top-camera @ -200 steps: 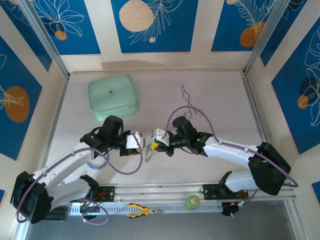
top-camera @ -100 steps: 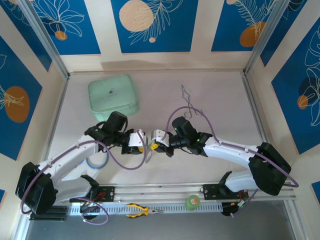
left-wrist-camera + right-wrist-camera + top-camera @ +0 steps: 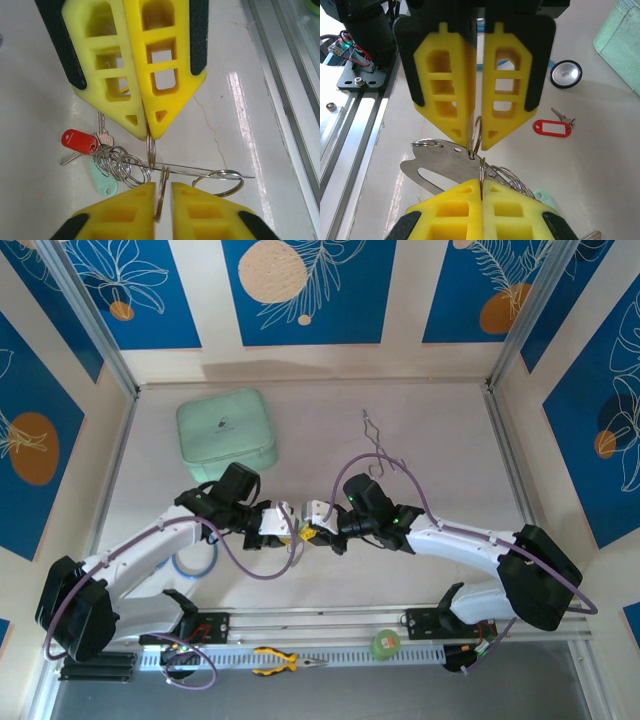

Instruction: Put the keys on the keyring

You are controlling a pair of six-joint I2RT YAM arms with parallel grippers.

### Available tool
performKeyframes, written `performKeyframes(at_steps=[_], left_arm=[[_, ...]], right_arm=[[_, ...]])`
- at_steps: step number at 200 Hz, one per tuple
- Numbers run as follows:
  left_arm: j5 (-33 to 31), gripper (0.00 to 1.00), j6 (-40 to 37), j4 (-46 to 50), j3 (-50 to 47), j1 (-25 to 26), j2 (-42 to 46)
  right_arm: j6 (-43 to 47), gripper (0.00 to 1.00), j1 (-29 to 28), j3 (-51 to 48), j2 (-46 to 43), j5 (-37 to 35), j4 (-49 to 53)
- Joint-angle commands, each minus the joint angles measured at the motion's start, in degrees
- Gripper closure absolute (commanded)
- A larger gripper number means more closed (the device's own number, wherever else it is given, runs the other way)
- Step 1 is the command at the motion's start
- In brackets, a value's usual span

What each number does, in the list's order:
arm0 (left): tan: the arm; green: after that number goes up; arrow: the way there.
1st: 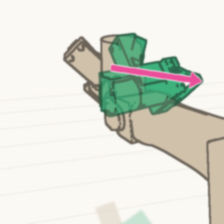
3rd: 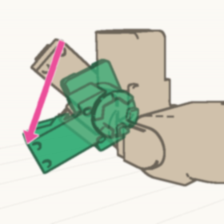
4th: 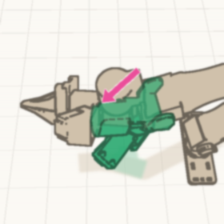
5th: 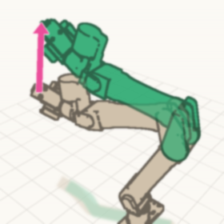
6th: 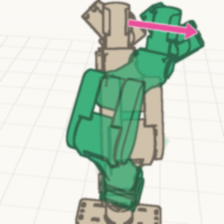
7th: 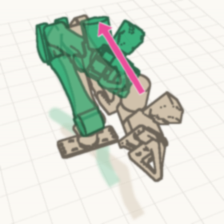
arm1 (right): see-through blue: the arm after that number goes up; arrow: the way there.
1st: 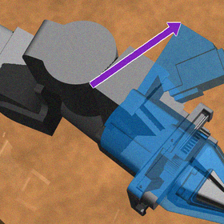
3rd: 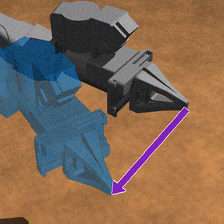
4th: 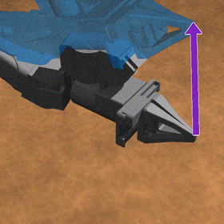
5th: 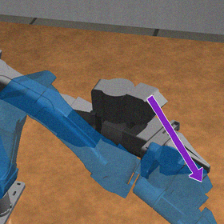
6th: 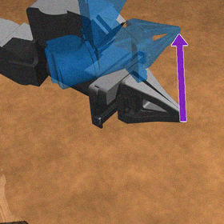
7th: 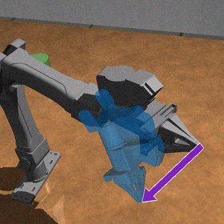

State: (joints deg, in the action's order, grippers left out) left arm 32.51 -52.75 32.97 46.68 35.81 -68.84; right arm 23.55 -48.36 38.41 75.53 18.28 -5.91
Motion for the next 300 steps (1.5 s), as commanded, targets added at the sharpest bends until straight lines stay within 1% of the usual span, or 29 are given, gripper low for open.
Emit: performKeyframes(at_steps=[1,9,39,55,68,77,78,86,93,100,116,128,134,146,158,174,186,196,211,220,232,255,300], left_arm=[[0.8,0.90,-1.2,2.3,2.0,0.5,-0.4],[0.6,0.94,-1.4,2.6,2.0,0.6,-0.4],[-0.6,1.00,-1.8,3.0,2.2,0.6,0.2],[-1.6,1.00,-0.8,2.1,2.0,0.5,0.9],[-3.1,1.00,1.6,0.4,1.6,0.5,1.6],[-4.1,1.00,3.5,-1.5,1.2,0.6,2.4],[-4.1,1.00,3.8,-1.7,1.1,0.6,2.5],[-5.4,1.00,5.5,-3.5,0.4,0.8,3.5],[-6.9,1.00,7.3,-5.7,-0.6,0.9,4.5],[-8.4,1.00,8.9,-8.1,-1.8,1.0,5.8],[-10.7,1.00,11.2,-12.7,-4.6,1.2,9.1],[-11.6,1.00,12.4,-15.3,-6.4,1.4,11.3],[-12.3,1.00,13.0,-16.1,-7.0,1.3,12.0],[-14.2,1.00,14.2,-16.9,-7.8,1.3,13.0],[-16.4,1.00,15.8,-17.6,-8.2,1.3,13.6],[-17.9,1.00,17.6,-18.4,-8.5,1.4,13.8],[-17.5,1.00,18.8,-18.8,-8.5,1.4,13.8],[-16.9,1.00,20.0,-19.5,-8.7,1.4,13.7],[-16.2,1.00,21.1,-20.3,-9.1,1.3,13.8],[-16.0,1.00,21.2,-20.7,-9.5,1.3,14.0],[-15.8,1.00,20.8,-21.3,-10.4,1.3,14.5],[-15.3,1.00,20.0,-22.4,-12.2,1.3,15.7],[-14.4,1.00,18.9,-22.3,-13.0,1.3,17.4]], right_arm=[[0.7,1.00,-0.3,1.1,-1.3,1.2,0.9],[0.7,1.00,-0.3,1.2,-1.3,1.2,1.0],[0.5,1.00,-0.3,1.1,-1.3,0.6,1.4],[-0.1,1.00,-0.1,1.1,-1.4,-0.1,1.2],[-1.2,1.00,0.3,1.2,-1.7,-0.7,0.9],[-2.3,0.87,0.8,1.3,-2.1,-0.9,0.5],[-2.3,0.87,0.8,1.3,-2.1,-0.9,0.5],[-3.4,0.77,1.3,1.2,-2.7,-0.7,0.2],[-4.6,0.72,1.8,1.1,-3.5,-0.5,-0.2],[-6.2,0.68,2.5,0.9,-4.5,-0.6,-0.4],[-10.4,0.65,4.3,0.3,-7.5,-1.4,-0.1],[-13.8,0.63,5.6,-0.1,-10.1,-4.1,1.5],[-15.3,0.62,6.0,-0.2,-11.2,-6.5,2.9],[-19.4,0.62,6.2,0.2,-12.9,-12.8,7.3],[-25.7,0.63,6.3,1.3,-13.6,-18.4,12.8],[-37.4,0.66,6.8,4.5,-12.3,-25.1,21.6],[-48.2,0.68,7.4,7.8,-9.7,-28.9,29.2],[-56.0,0.69,8.1,10.7,-6.9,-28.6,35.0],[-62.4,0.69,7.8,14.1,-1.9,-25.3,39.9],[-65.7,0.69,7.1,15.5,0.6,-25.7,41.9],[-70.6,0.67,5.5,17.6,4.6,-28.1,45.2],[-77.7,0.63,3.5,20.1,9.2,-32.0,48.0],[-88.3,0.62,4.0,25.3,18.6,-30.1,50.7]])
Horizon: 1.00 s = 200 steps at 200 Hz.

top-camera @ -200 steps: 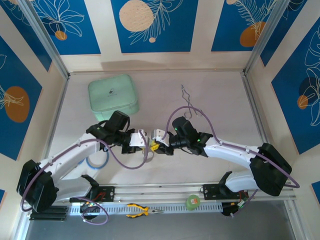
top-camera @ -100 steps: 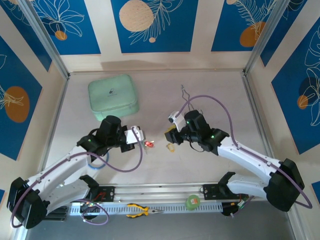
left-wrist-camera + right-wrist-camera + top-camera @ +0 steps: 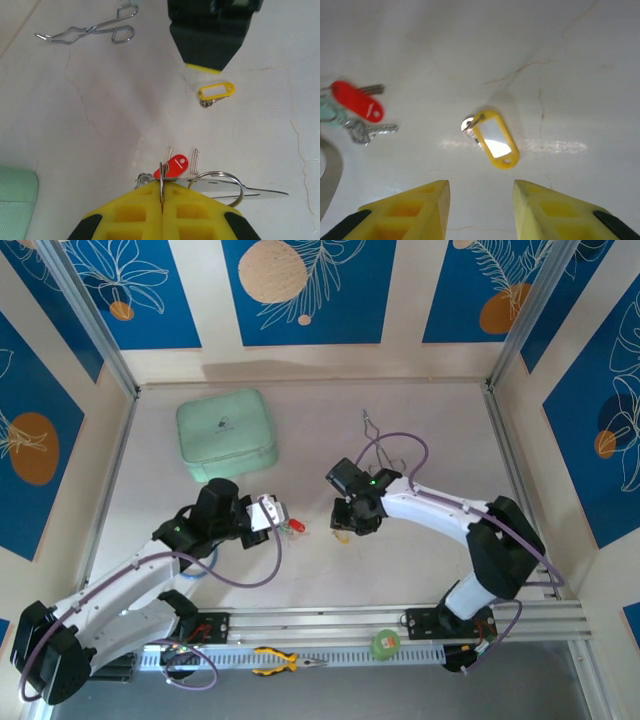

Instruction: Put the keys on the keyring

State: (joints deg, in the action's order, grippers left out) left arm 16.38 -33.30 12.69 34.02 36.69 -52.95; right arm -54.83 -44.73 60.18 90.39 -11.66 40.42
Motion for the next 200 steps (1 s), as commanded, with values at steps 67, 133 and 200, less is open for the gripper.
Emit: performKeyframes(at_steps=[67,133,200], left_arm=[[2.7,1.00,-1.5,-2.0,-0.5,0.5,1.7],[3.1,1.00,-1.9,-1.8,-0.4,0.6,1.4],[3.4,1.00,-2.3,-1.3,-0.1,0.6,1.2]], right_arm=[[-15.4,0.68,2.0,6.1,10.2,3.3,-0.3],[-16.5,0.74,2.6,7.5,12.9,3.2,1.1],[-16.2,0.78,2.6,8.3,14.1,3.3,1.5]])
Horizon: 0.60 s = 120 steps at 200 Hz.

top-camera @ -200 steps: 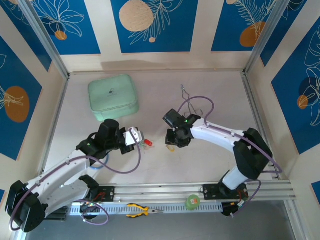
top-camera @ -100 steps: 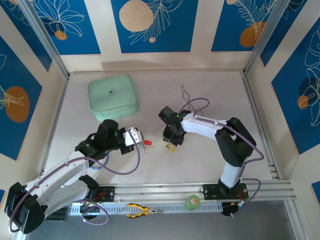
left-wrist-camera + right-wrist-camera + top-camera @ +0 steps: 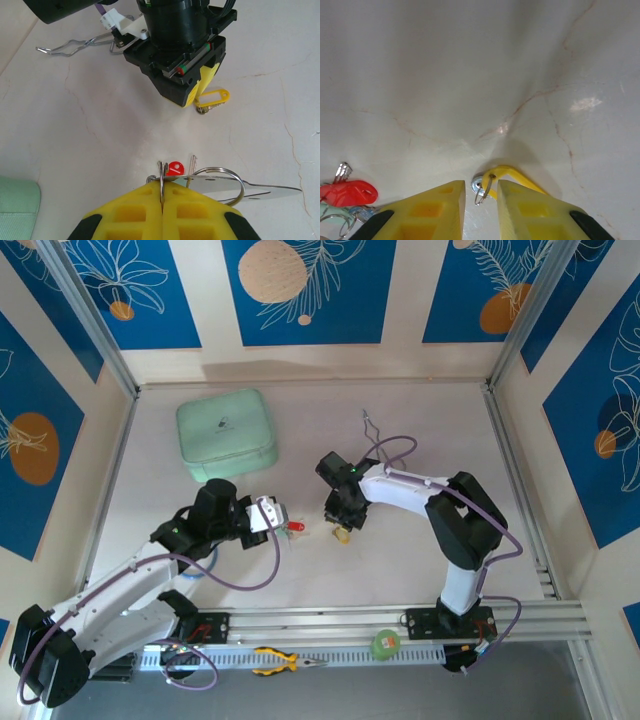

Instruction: Put the keys on the keyring

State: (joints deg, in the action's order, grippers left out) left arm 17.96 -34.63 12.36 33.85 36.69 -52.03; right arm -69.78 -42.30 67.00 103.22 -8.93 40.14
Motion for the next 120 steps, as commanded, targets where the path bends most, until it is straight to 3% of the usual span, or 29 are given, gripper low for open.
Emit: performKeyframes(at_steps=[1,120], left_arm=[[1.8,1.00,-1.0,-1.0,0.1,0.6,0.3],[1.9,1.00,-1.3,-0.7,0.2,0.6,0.2]], right_arm=[[-1.2,0.78,0.2,1.5,1.3,0.6,1.8],[-0.5,0.80,0.2,2.2,3.0,1.8,2.8]])
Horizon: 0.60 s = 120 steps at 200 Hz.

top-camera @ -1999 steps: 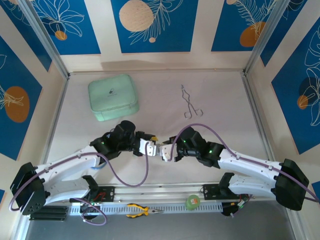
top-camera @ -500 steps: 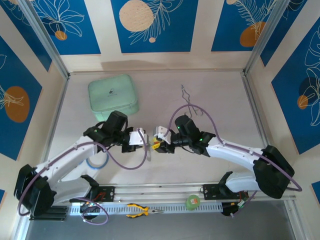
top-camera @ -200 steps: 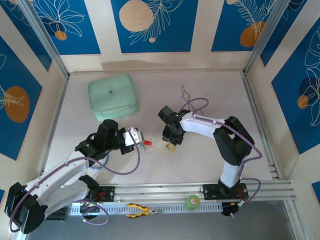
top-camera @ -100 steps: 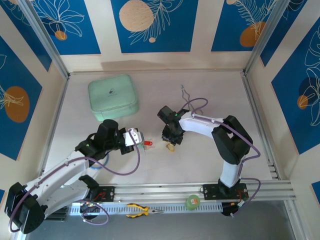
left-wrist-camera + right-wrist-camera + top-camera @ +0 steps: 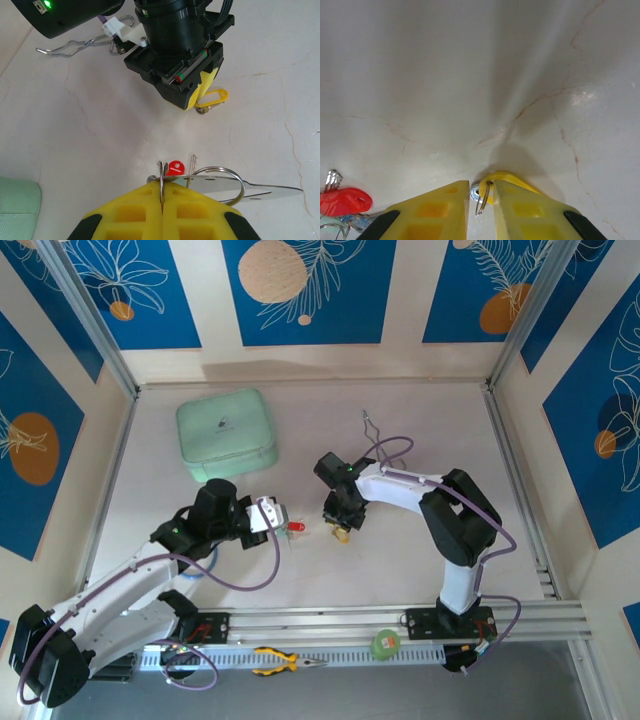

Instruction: Put the keys on the keyring

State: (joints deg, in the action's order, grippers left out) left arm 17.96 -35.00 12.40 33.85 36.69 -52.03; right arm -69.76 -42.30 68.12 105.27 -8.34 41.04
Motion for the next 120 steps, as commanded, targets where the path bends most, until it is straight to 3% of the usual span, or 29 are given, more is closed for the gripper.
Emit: performKeyframes(at_steps=[1,69,98,120], left_arm=[[2.0,1.00,-0.9,-0.8,0.2,0.6,0.2],[1.7,1.00,-1.0,-0.2,0.4,0.6,0.4],[0.8,1.00,1.5,0.6,0.9,0.6,0.5],[2.5,1.00,9.0,0.2,1.7,0.7,0.4]], right_arm=[[-0.6,0.80,0.2,1.1,1.0,1.2,1.9],[0.9,1.00,-0.3,1.8,-0.1,0.0,2.1],[4.8,1.00,-1.3,1.3,-4.8,-3.3,2.7],[11.8,1.00,-2.1,-2.7,-12.0,-4.4,-4.0]])
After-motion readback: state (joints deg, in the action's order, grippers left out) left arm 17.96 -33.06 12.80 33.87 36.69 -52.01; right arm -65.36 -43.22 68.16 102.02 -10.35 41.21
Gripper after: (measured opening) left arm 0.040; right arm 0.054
